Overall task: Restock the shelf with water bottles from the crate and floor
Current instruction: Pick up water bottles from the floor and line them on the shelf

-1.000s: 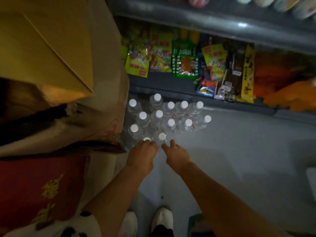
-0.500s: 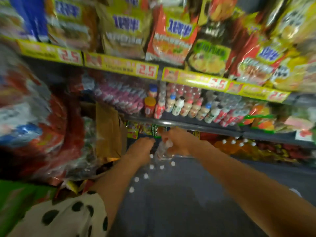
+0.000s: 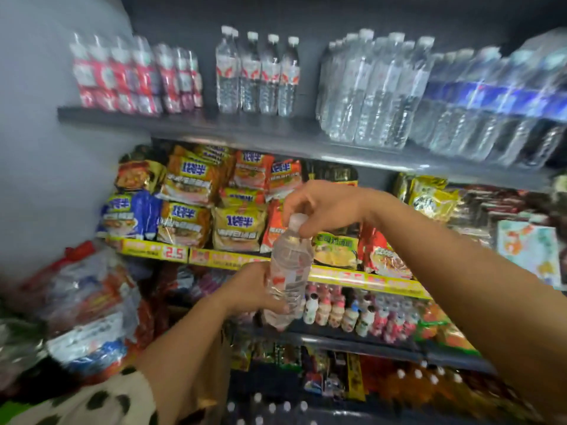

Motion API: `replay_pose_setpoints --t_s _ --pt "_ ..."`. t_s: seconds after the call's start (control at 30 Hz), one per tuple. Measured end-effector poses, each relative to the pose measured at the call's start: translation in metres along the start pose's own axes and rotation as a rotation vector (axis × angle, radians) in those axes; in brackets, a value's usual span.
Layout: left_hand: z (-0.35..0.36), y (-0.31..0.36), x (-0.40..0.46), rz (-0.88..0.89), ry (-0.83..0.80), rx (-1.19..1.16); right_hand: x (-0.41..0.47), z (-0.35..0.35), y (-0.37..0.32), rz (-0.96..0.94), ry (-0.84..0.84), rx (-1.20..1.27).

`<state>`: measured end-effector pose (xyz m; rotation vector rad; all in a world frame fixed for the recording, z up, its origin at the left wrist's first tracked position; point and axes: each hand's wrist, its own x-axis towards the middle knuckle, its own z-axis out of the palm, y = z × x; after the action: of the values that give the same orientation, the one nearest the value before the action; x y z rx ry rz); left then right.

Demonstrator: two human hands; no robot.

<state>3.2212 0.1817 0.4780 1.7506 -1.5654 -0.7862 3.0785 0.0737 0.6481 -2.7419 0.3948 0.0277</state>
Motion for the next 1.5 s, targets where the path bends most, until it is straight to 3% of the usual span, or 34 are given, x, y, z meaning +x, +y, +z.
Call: replay_pose_setpoints --t_s 0.3,0.47,0.63,0.87,1.1,1.5 --pt "-0.086 0.089 0.007 -0.006 0.466 0.311 0.017 -0.076 -0.031 0.098 0.306 0.088" --pt "-0.125 0.1 0.025 -0.063 0.579 0.38 0.038 -0.096 -0.038 0.106 0.416 0.23" --pt "-0.166 0.108 0.05 -0.062 0.642 0.364 0.076 -0.123 -0.049 0.145 0.419 0.173" --pt "-0.231 0.132 0.081 -0.012 0.596 0.373 0.128 -0.181 -0.059 0.189 0.562 0.012" --pt "-0.289 0.141 0.119 0.126 0.315 0.054 0.17 -0.232 -0.05 0.168 0.6 -0.002" --pt "-0.323 0.097 0.251 0.091 0.42 0.057 0.291 -0.261 0.058 0.148 0.571 0.073"
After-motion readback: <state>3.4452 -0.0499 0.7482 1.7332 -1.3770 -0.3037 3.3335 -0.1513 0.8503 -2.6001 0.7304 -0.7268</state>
